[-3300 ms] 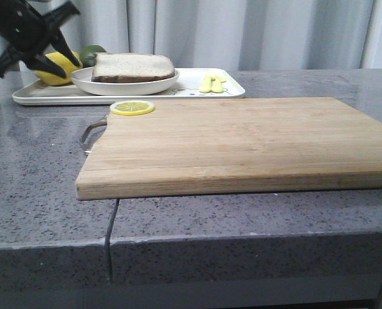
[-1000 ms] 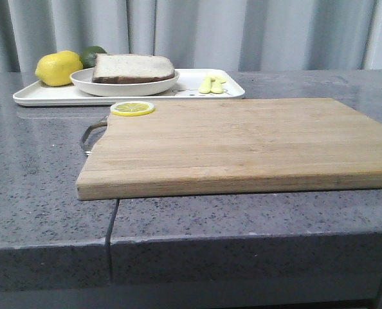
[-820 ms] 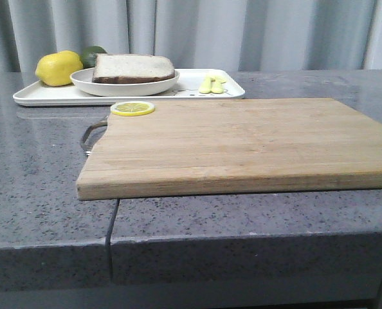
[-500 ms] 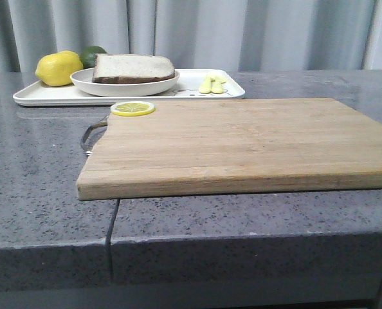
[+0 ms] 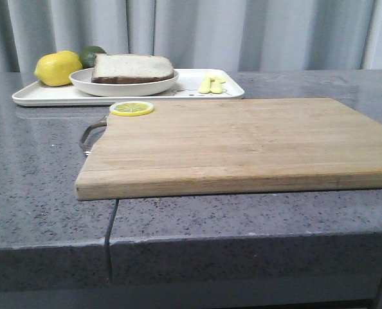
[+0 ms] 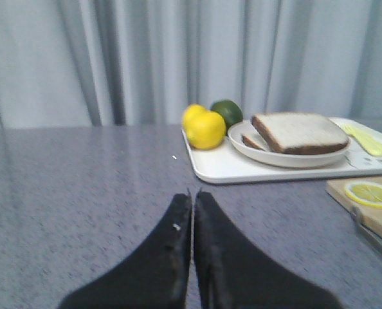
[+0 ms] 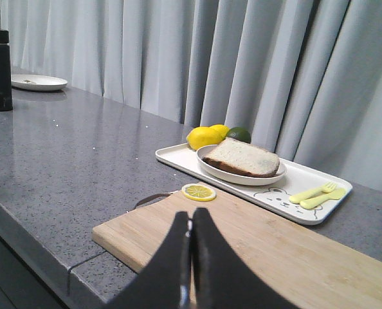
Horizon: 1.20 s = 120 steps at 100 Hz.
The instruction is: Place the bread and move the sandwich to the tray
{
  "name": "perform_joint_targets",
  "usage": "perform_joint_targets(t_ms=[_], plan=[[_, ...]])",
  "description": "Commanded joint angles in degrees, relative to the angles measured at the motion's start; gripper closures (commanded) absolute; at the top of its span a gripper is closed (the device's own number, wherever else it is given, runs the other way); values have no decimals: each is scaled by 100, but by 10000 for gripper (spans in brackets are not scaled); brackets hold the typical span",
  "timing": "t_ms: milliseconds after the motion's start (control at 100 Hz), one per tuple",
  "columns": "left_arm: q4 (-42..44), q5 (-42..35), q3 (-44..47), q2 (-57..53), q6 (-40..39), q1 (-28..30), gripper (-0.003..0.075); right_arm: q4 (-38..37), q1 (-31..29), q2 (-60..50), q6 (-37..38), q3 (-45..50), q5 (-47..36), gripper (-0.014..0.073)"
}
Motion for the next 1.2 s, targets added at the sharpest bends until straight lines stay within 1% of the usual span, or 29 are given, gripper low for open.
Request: perform_joint_targets(t_ms=[0,50,110,200,240,280,330,460,560,740,830,1190], plan=[[471,-1238,163,-66,-448,-54,740,85,-32,-3,9,-127,-421,653],[851,-1444,338,-143,-886,-54,740,85,-32,-3,9,-127,-421,653],[1239,-1422,527,-225,-1334,-29,740,85,-32,-3,9,-127,-421,653],[1403,-1322,758,-415,-1578,-4,740,85,-32,-3,9,-127,-421,653],[1451,-911,746,-497,-1577,6,740,85,-32,-3,9,-127,-421,653],[1502,-760,746,-486,-1577,17,740,85,-32,-3,9,-127,-421,653],[1527,-368,746,-486,-1589,17,740,85,-32,-3,9,-127,-410,653],[1744,469,756,-486,-2056,17,739,85,-32,-3,9,-127,-419,653],[1802,1076,756,-486,-2194,17,739,85,-32,-3,9,-127,-419,653],[1802,1059,756,-486,-2194,17,739,85,-32,-3,9,-127,-425,653],[1621,1074,756,-486,-2194,-8,740,85,-32,-3,9,-127,-425,653],[1620,1074,745,-486,-2194,-7,740,85,-32,-3,9,-127,-425,653]])
